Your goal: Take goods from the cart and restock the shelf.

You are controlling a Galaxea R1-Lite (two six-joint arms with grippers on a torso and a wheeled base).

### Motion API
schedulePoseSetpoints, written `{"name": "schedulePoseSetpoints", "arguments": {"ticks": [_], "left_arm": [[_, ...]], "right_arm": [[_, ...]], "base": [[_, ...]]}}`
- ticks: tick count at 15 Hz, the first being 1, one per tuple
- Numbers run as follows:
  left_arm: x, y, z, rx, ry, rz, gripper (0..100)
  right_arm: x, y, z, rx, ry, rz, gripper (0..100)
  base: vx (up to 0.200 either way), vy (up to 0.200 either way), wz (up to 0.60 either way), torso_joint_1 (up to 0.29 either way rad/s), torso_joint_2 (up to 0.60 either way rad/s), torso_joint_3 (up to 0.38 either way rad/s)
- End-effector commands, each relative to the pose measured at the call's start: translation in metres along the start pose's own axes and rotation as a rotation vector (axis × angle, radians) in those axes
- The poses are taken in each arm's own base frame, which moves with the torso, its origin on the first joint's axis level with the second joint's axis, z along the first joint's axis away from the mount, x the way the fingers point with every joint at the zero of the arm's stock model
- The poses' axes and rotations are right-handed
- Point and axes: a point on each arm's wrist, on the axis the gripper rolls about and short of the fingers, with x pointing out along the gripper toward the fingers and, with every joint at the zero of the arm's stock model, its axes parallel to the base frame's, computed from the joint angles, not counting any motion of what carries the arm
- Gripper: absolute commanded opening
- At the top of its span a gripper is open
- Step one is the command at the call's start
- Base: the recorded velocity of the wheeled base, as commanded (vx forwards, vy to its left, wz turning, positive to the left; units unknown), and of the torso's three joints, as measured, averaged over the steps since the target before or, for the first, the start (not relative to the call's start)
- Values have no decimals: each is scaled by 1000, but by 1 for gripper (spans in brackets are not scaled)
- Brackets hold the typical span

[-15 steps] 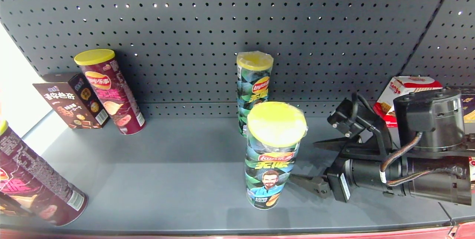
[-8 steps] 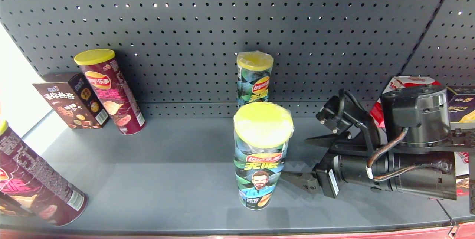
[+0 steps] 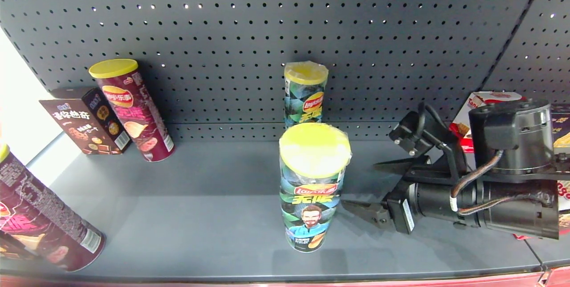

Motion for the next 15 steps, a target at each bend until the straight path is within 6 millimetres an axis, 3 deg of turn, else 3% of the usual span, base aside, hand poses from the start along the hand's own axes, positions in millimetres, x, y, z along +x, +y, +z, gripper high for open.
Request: {"name": "schedulePoseSetpoints", "arguments": {"ticks": [1, 5, 7, 9, 12, 15], "left_arm": [[0, 0, 0, 1, -1, 0, 100], [0, 0, 0, 2, 3, -5, 100], [0, 0, 0, 2, 2, -5, 100], [0, 0, 0, 4, 0, -3, 100], [0, 0, 0, 5, 1, -10, 100], [0, 0, 0, 5, 1, -11, 100]], "right_arm": [[-22, -9, 12, 9, -79, -59, 100], [-104, -36, 17, 46, -256, -273, 100], [-146, -37, 2, 64, -317, -395, 100], [-192, -24, -27, 69, -382, -554, 100], [-225, 5, -70, 70, -442, -721, 100], [-236, 31, -114, 74, -440, -798, 100]], "base": [[0, 0, 0, 0, 0, 0], [0, 0, 0, 0, 0, 0], [0, 0, 0, 0, 0, 0], [0, 0, 0, 0, 0, 0], [0, 0, 0, 0, 0, 0], [0, 0, 0, 0, 0, 0]]}}
